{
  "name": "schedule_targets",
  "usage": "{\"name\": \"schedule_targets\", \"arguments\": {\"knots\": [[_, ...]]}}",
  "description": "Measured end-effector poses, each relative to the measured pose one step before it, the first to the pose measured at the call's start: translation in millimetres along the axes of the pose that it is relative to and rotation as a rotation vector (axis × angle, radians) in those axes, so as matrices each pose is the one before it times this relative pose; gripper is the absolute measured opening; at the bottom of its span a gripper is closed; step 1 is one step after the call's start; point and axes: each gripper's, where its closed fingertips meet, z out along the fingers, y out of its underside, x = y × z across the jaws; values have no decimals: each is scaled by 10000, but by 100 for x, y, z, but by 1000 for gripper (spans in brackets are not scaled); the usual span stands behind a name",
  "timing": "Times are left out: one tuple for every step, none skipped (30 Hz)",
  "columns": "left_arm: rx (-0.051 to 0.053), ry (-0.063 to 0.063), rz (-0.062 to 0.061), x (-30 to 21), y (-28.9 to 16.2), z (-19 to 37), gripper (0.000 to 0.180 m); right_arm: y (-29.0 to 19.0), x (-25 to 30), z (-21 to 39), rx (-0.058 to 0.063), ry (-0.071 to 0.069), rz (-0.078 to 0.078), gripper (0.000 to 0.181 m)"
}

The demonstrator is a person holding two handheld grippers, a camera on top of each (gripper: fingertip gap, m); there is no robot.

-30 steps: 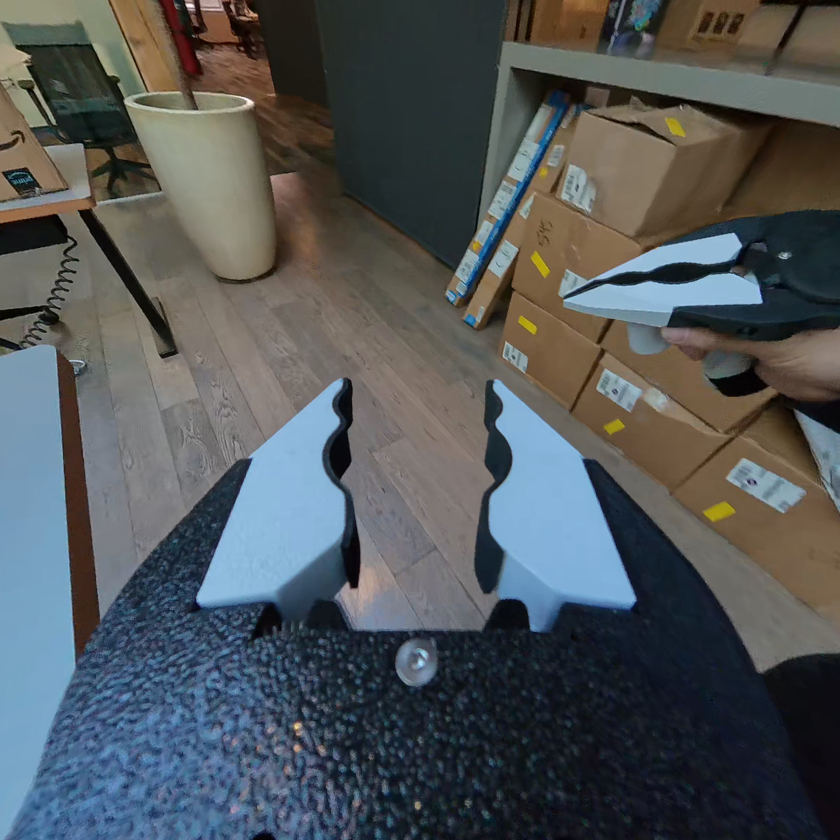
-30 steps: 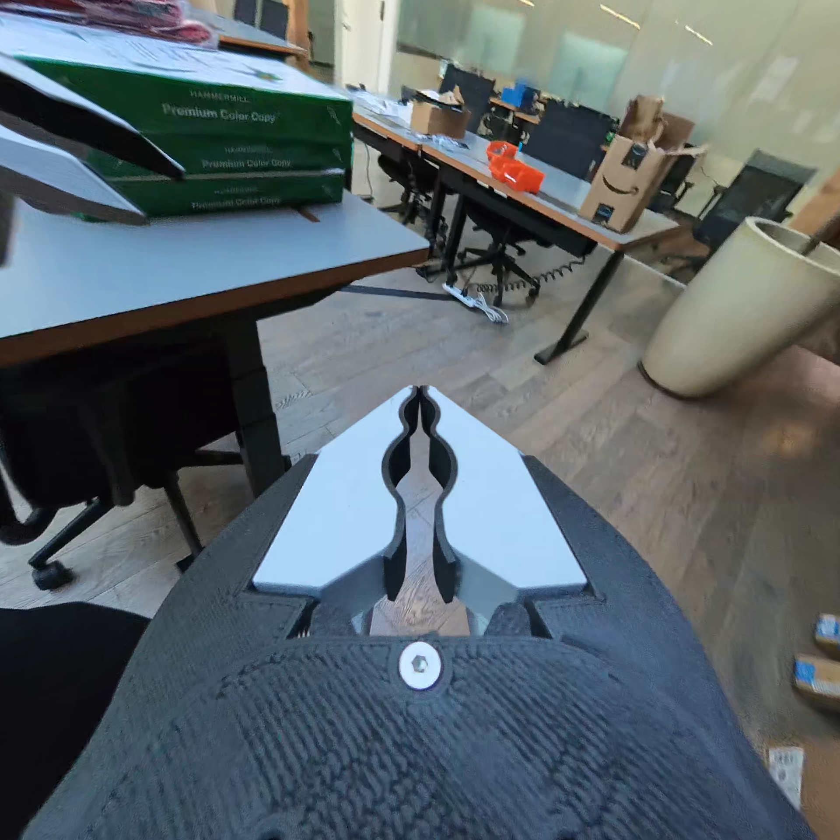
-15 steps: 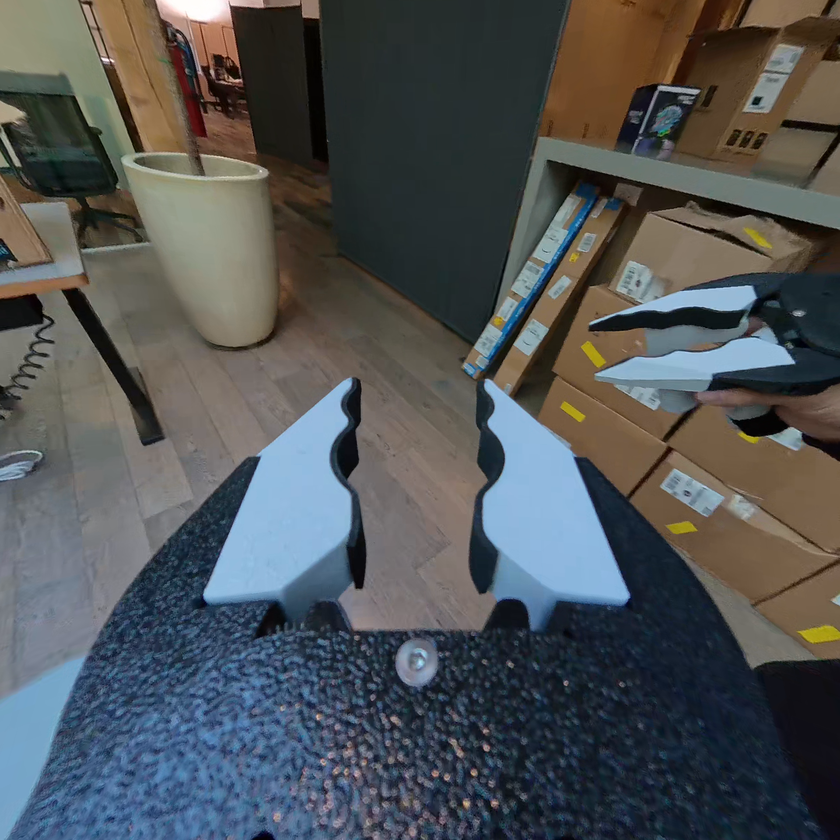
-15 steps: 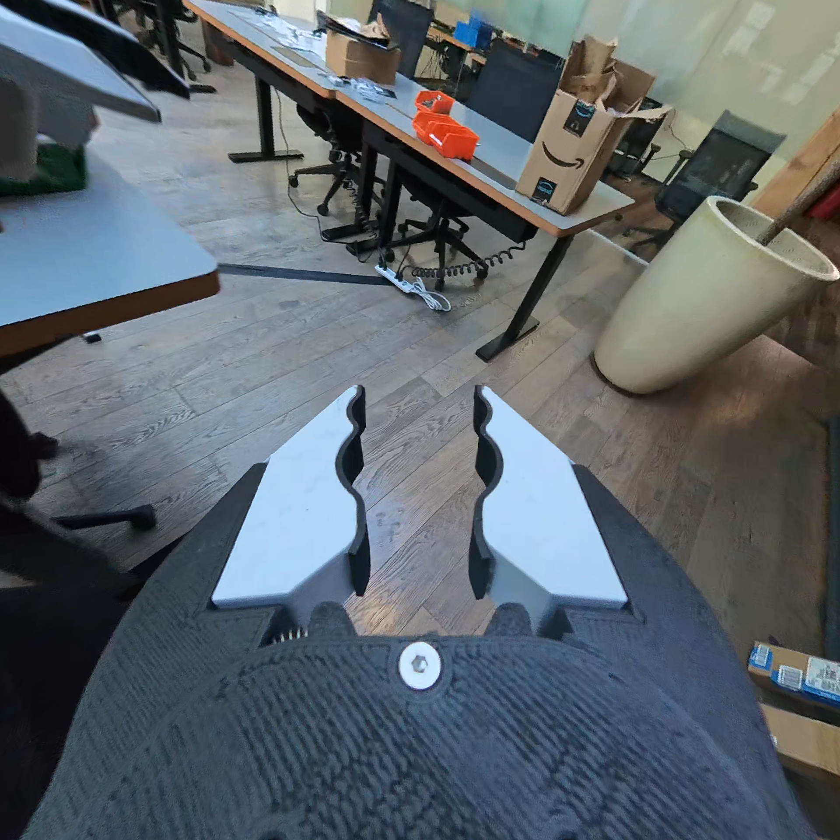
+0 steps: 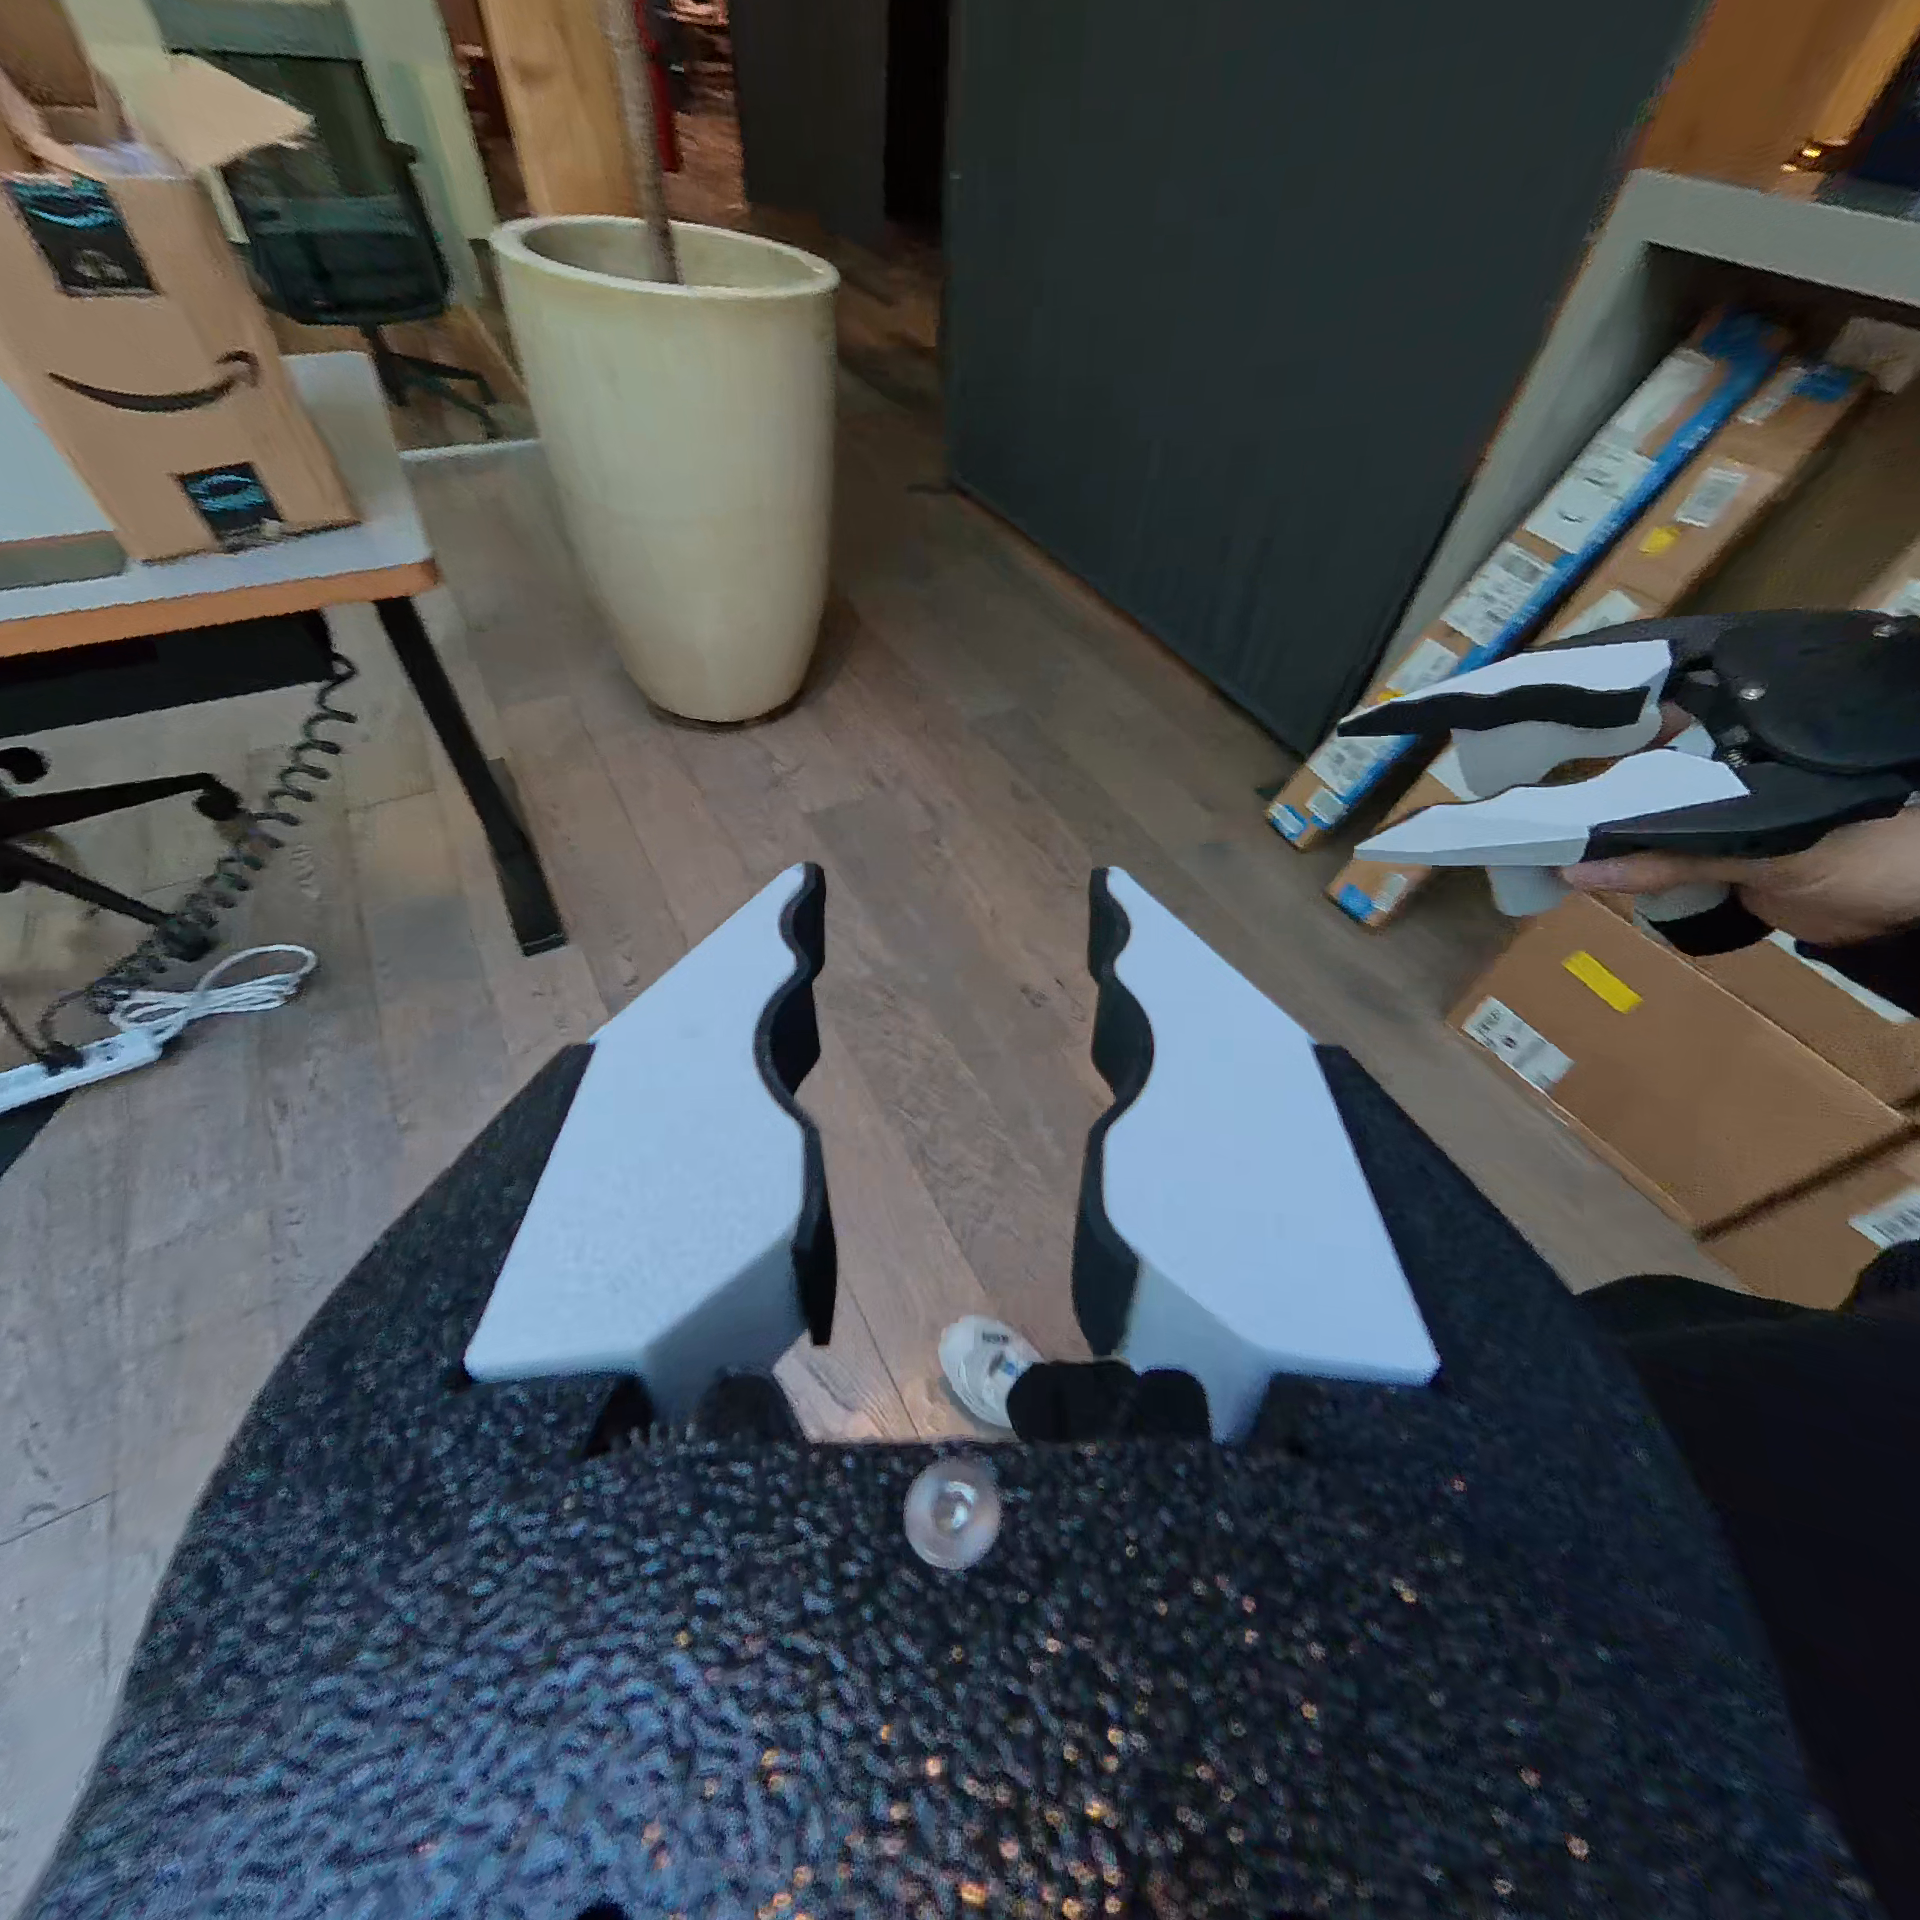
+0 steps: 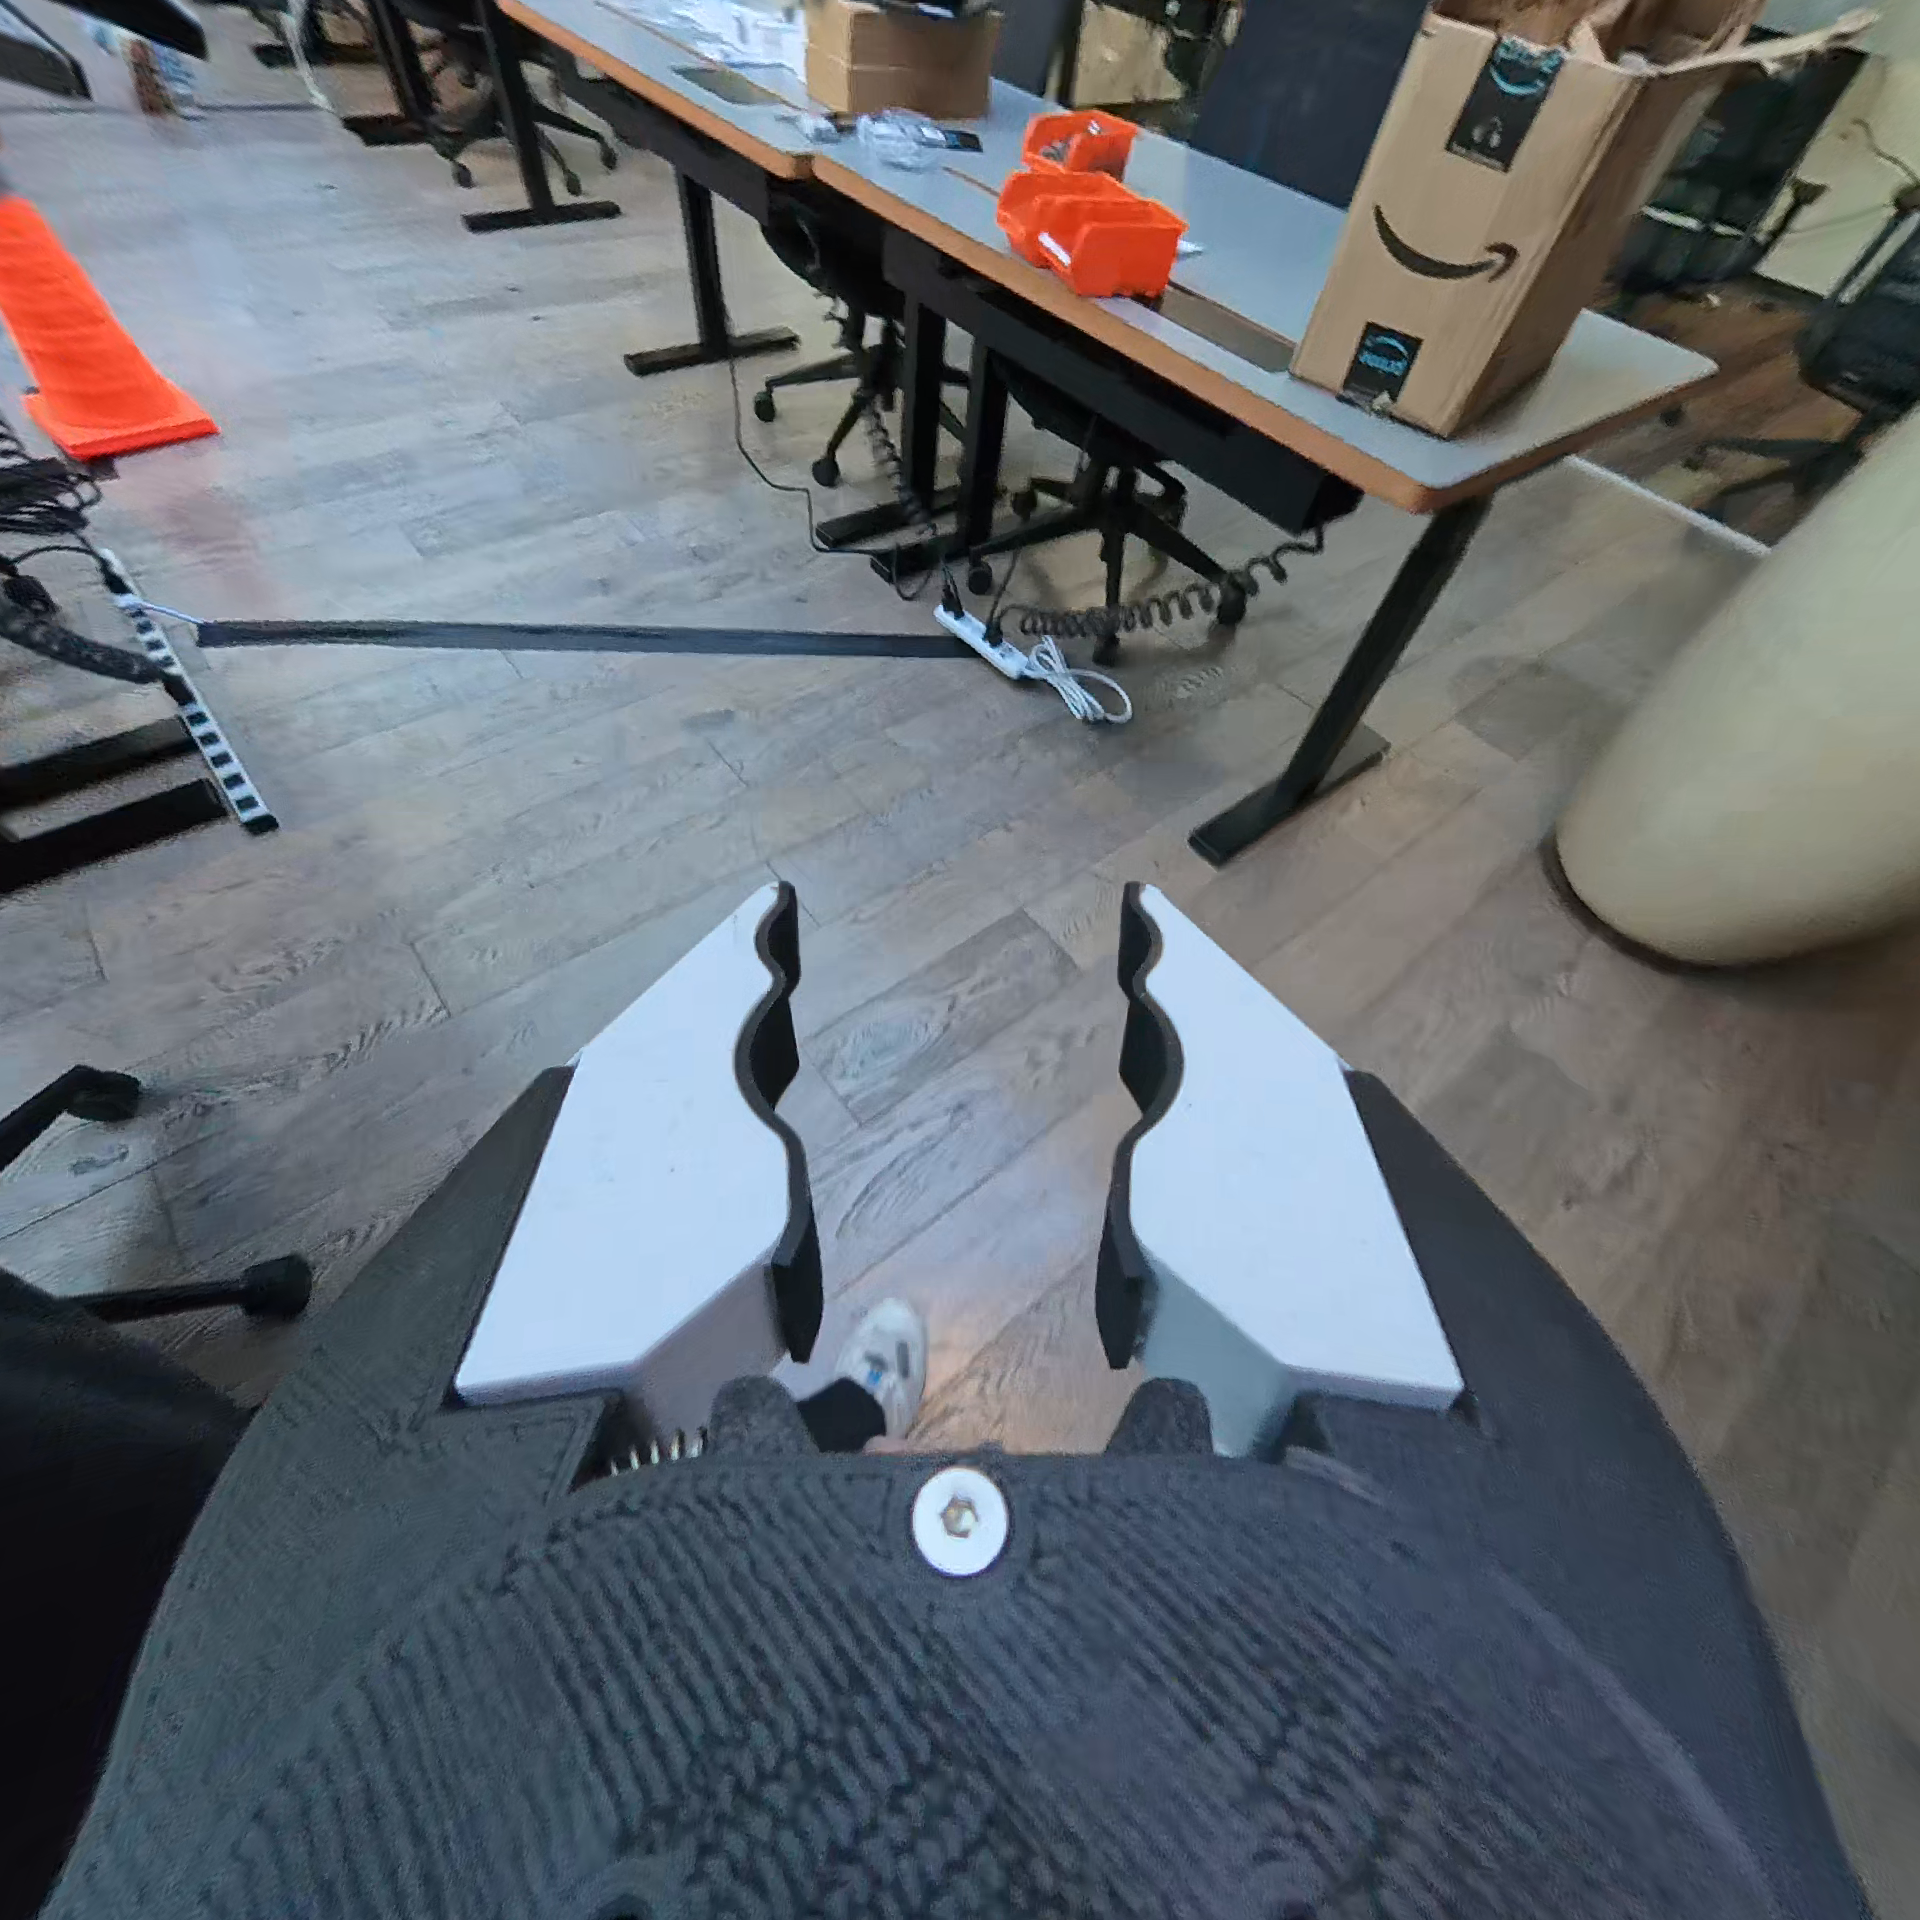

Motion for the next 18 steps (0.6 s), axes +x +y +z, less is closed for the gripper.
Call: {"name": "schedule_targets", "arguments": {"knots": [[53,-373,-3,-2023,-540,1267,48,-978,1397,2392,168,-313,-95,61],[2,-445,-70,-2120,-482,1304,48,-982,1397,2492,155,-328,-81,61],[-40,-486,-234,-2038,-574,1295,48,-996,1554,2639,-3,-338,38,62],[2,-433,-378,-1822,-771,1197,49,-1156,1326,2413,-84,-362,120,65],[137,-303,-387,-1516,-1041,1068,50,-1526,1089,2315,77,-442,65,69],[257,-204,-245,-1271,-1134,976,52,-1693,894,2200,257,-477,-72,72],[251,-250,-71,-1258,-871,862,52,-1367,968,2272,259,-389,-228,73],[124,-396,8,-1403,-434,735,53,-910,990,2341,143,-317,-361,77],[-20,-476,-26,-1511,-105,759,54,-412,922,2411,-48,-290,-369,84],[-105,-408,-115,-1441,20,778,56,-216,808,2336,-252,-279,-159,92],[-102,-275,-155,-1174,-2,661,60,-522,586,2155,-237,-297,73,100],[-32,-248,-91,-1156,-109,615,65,-932,195,1895,-11,-344,180,104],[29,-345,7,-1355,-138,615,70,-1206,67,1773,251,-333,122,105],[45,-405,46,-1554,-79,655,73,-1105,68,1786,353,-243,15,106],[36,-361,0,-1574,-24,705,75,-727,261,1842,273,-131,-69,106],[23,-279,-86,-1477,-13,743,77,-370,343,1944,79,-74,-83,108],[23,-202,-134,-1431,-36,792,79,-79,282,1950,-107,-118,-45,109],[36,-115,-125,-1350,-109,838,81,-59,229,1881,-207,-176,6,109]]}}
